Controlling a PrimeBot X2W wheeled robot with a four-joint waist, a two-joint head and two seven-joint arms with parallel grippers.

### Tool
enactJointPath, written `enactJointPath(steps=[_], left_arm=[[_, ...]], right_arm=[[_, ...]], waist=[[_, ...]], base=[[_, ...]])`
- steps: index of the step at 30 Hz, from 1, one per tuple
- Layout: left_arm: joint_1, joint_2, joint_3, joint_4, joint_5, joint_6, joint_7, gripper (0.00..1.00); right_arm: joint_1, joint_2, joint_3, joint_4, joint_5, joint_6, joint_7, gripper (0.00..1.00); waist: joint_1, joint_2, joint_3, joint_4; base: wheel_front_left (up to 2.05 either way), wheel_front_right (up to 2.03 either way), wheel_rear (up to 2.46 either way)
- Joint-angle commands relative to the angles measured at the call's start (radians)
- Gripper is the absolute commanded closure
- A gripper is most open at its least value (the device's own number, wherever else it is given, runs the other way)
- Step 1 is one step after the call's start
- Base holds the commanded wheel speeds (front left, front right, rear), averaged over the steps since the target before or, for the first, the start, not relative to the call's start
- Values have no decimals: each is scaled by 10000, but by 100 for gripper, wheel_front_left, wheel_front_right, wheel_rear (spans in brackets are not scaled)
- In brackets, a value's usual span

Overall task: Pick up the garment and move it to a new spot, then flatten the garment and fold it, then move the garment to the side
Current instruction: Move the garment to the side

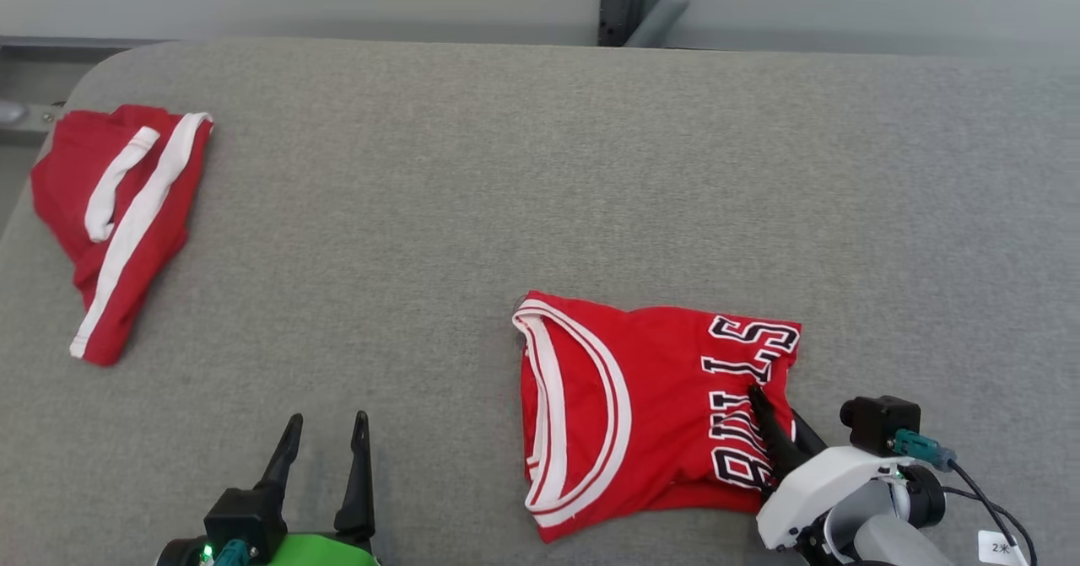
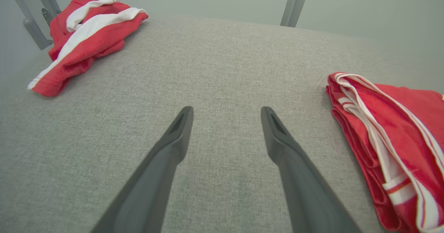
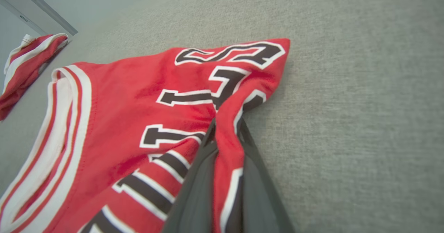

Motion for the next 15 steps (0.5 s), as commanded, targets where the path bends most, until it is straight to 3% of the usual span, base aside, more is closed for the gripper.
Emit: enactJointPath(steps=[1,10,15], left_arm=[[187,27,-15,24,-67,-82,2,0],[72,26,-378,-41,-410,-110,2,0],[-133,27,-630,15,-576,8,2,0]], right_arm=[[277,-89,-51,10,-187,-21,-12,100],[450,-223,104,75,-355,-21,-12,100],[309,-330,730,142,-302,-20,-12,100]], waist=[[-1,0,-696,-1284],[-1,0,-1062,-4015],[-1,0,-1046,-4992]], base=[[0,0,0],[0,0,0],[0,0,0]])
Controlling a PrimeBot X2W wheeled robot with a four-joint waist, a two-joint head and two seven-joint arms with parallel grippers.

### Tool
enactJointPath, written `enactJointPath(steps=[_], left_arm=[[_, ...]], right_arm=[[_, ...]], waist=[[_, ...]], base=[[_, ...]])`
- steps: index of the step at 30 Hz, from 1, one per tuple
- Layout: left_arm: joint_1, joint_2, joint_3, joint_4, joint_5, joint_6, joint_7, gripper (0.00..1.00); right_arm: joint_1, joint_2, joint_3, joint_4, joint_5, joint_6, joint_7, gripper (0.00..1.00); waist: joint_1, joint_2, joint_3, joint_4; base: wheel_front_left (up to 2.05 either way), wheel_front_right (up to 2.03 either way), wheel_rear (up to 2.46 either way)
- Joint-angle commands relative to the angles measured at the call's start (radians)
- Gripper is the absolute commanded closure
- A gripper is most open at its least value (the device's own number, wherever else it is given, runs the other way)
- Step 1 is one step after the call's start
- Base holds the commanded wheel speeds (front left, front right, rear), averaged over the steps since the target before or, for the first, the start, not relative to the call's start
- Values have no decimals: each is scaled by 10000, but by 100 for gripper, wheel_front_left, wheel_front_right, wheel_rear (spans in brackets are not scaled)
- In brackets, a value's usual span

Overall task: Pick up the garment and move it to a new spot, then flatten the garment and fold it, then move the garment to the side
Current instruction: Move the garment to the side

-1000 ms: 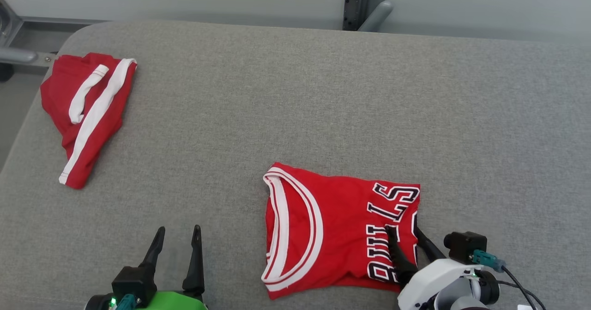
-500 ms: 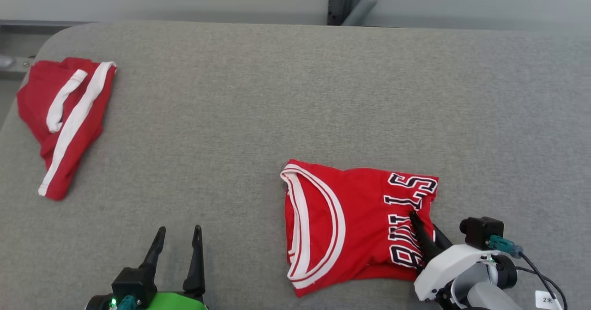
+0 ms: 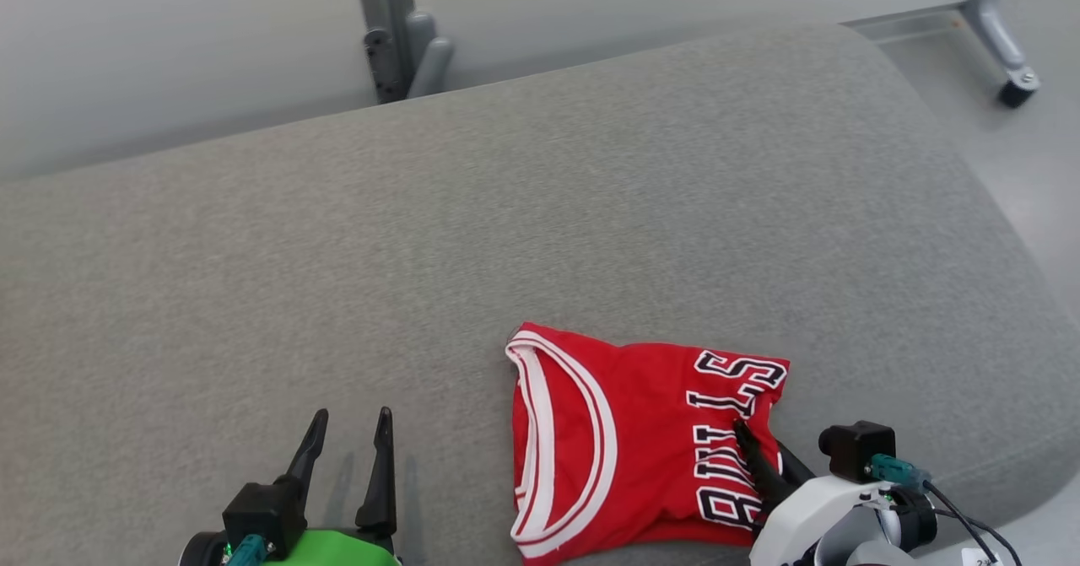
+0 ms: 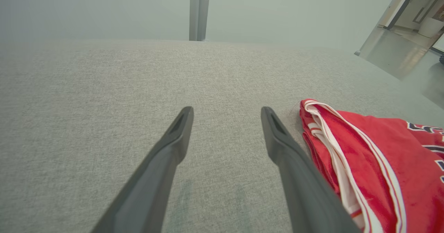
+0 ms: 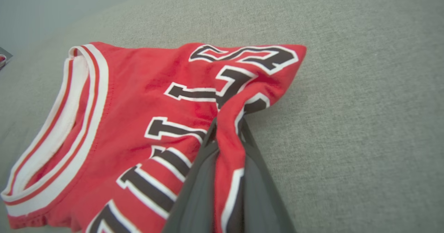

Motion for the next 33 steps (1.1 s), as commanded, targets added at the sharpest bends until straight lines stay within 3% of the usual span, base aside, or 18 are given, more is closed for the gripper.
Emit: enactJointPath(steps=[1,8,19,26,33], left_arm=[[-83,24,-91,67,-15,61,2,0],[-172,27,-203,129,181,0,2,0],[-1119,30,185,-137,1129,-185,2,0],[-2015,155,361,-420,1887,-386,2,0],[-2383,214,380,-776,2248,-485,2,0]], right_arm=[[-80,-84,192,56,95,-18,-12,100],[-454,-92,572,127,245,-18,-12,100],[-2828,-537,528,316,162,-18,-13,100],[-4846,-1101,-422,1482,-26,-18,-13,100],[-6282,-2331,-2825,3182,-896,-19,-14,100]], waist=[[0,0,-428,-1866],[0,0,-163,-1828],[0,0,1943,-165],[0,0,3290,821],[0,0,3922,1400]], base=[[0,0,0],[0,0,0],[0,0,0],[0,0,0],[0,0,0]])
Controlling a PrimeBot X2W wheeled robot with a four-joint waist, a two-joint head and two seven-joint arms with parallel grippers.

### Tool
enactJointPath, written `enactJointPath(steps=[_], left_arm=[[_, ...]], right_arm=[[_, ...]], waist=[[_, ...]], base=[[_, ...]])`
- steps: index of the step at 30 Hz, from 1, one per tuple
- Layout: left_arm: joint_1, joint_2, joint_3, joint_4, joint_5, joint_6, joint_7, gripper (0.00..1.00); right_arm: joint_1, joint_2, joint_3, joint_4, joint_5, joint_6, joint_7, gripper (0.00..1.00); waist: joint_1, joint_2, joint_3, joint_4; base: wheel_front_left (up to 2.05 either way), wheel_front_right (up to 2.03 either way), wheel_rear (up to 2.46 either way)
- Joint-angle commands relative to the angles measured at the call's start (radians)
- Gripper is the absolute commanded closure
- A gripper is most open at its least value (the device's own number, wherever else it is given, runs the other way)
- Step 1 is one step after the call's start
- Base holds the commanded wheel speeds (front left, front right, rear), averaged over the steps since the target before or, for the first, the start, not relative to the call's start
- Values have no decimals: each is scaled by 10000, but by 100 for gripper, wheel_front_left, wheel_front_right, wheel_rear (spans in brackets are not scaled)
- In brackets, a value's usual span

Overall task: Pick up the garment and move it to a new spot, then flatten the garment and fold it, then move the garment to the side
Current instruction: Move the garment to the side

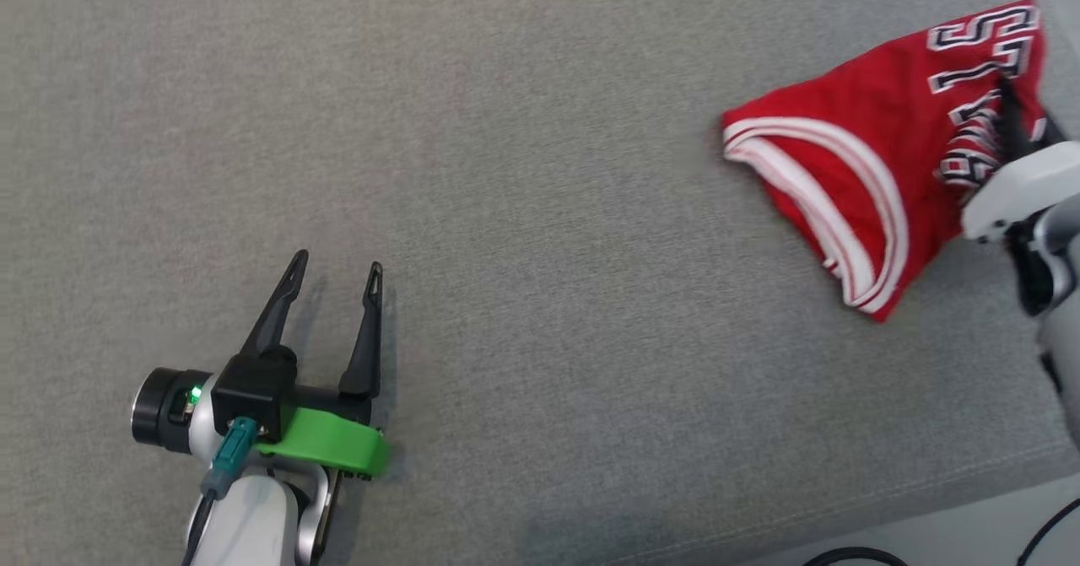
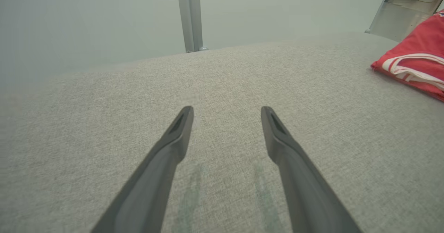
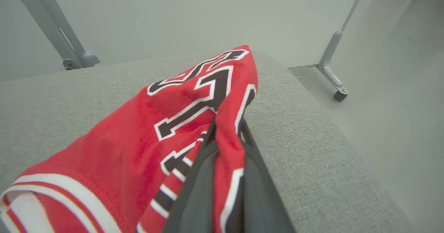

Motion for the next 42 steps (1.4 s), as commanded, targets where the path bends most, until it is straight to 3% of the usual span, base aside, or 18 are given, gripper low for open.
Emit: enactJointPath(steps=[1,6,9,10,11,17,20,31,35,42], left_arm=[[-157,37,27,-96,112,-26,2,0],[-97,52,94,-202,165,-21,2,0],[-37,66,132,-227,153,-39,2,0],[-8,68,148,-234,151,-40,2,0],[14,70,161,-234,149,-41,2,0],[17,65,206,-157,157,-28,2,0],[10,16,273,-118,30,49,2,0],[685,-108,728,398,-370,216,2,0],[1106,-140,931,633,-530,253,2,0],[1545,-163,1126,871,-759,374,2,0]], right_arm=[[-144,-316,-358,155,-302,-19,-16,100],[20,-1195,-2576,755,-1718,-18,-15,100],[193,-1320,-3581,720,-2560,-18,-15,100],[213,-1302,-3876,637,-2808,-18,-15,81],[255,-1244,-4103,590,-3002,-18,-15,0],[283,-1150,-4879,186,-3841,-18,-16,0],[388,-866,-4709,-292,-3744,-18,-16,0],[2227,374,-1457,-2966,-2040,-18,-15,0],[3526,1301,-897,-3650,-1868,-18,-15,0],[4989,2109,-465,-4331,-2185,-12,-15,0]], waist=[[-2,-2,1074,1090],[-2,-2,1014,1217],[-2,-2,970,1241],[-2,-2,961,1231],[-2,-2,950,1220],[-2,-2,836,1176],[-2,-2,631,1181],[-2,-2,-876,1157],[-2,-2,-1511,1226],[-2,-2,-2139,1352]], base=[[0,0,0],[0,0,0],[0,0,0],[0,0,0],[0,0,0],[0,0,0],[0,0,0],[0,0,0],[0,0,0],[0,0,0]])
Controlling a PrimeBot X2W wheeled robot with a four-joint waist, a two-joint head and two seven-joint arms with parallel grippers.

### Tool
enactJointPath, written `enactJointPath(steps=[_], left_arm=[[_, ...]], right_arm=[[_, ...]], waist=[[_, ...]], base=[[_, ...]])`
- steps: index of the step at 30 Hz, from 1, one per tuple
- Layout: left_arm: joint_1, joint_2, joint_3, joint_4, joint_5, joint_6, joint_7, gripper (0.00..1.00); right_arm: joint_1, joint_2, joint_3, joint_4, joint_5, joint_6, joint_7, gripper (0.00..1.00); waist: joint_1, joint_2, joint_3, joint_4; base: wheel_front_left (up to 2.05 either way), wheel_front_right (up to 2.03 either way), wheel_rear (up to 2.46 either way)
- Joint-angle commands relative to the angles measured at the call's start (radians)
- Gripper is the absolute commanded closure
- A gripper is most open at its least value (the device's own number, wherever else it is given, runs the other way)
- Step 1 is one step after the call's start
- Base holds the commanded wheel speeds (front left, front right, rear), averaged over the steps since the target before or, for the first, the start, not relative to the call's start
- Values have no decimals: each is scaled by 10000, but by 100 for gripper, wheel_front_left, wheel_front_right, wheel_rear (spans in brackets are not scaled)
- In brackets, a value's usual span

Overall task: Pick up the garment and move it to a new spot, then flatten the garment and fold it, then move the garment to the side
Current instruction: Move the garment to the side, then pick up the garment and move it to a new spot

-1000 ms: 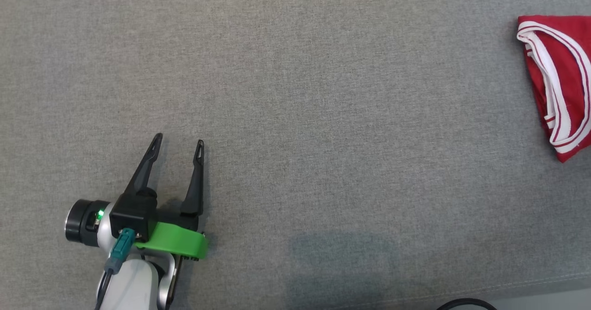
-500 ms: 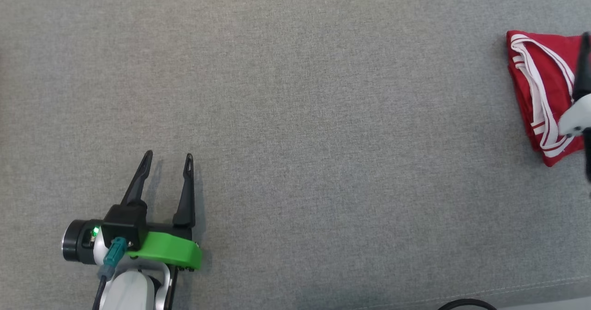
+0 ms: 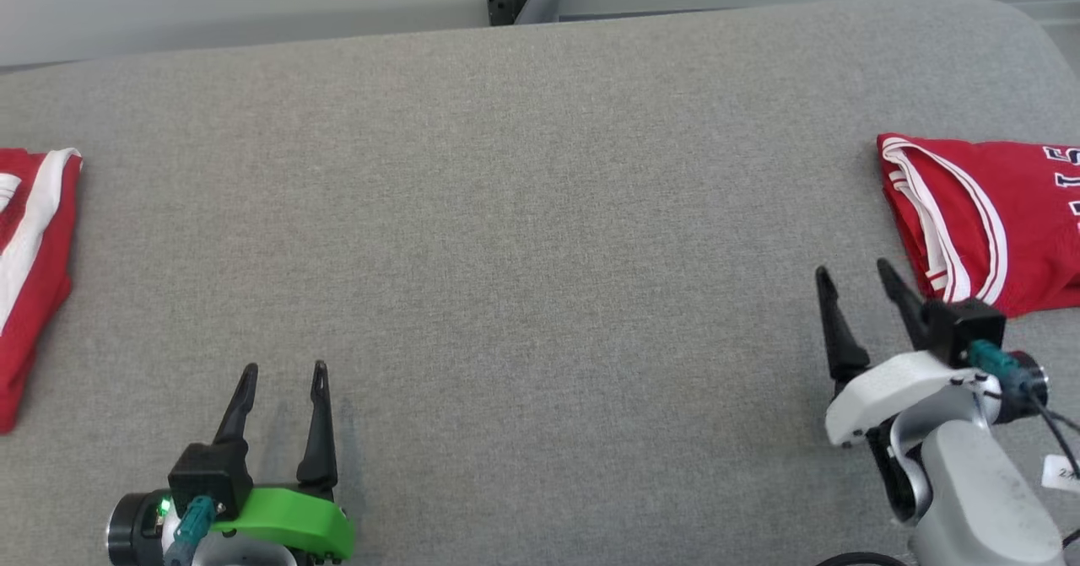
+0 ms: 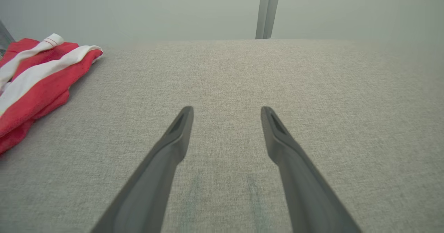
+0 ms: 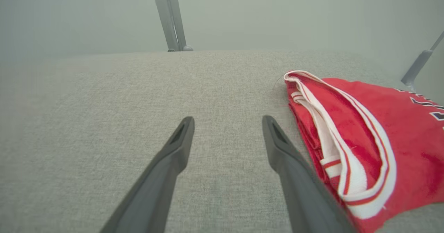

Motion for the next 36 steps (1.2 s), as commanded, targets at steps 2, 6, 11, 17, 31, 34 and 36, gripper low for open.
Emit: enactJointPath(steps=[2,6,11,17,31,34,36], left_arm=[[311,10,36,100,-135,85,2,0],[615,10,17,211,-324,181,2,0],[939,11,61,316,-480,252,2,0],[1134,10,136,364,-613,307,2,0],[1402,11,362,393,-602,18,2,0],[1421,10,433,414,-585,-23,2,0],[1437,9,456,429,-595,-57,2,0]], right_arm=[[542,234,120,-146,-158,-8,-13,0],[1125,531,230,-251,-342,-8,-13,0],[1729,745,206,-480,-452,-8,-13,0],[2167,902,-23,-1049,-313,-8,-13,0],[3110,1139,-166,-2528,-394,-8,-13,0],[3289,1164,-68,-2611,-385,-7,-13,0],[3350,1160,-32,-2640,-398,-7,-13,0]], waist=[[1,2,-510,101],[1,2,-907,138],[1,2,-1366,224],[1,2,-1721,297],[1,2,-2299,515],[1,2,-2402,522],[1,2,-2441,524]], base=[[0,0,0],[0,0,0],[0,0,0],[0,0,0],[0,0,0],[0,0,0],[0,0,0]])
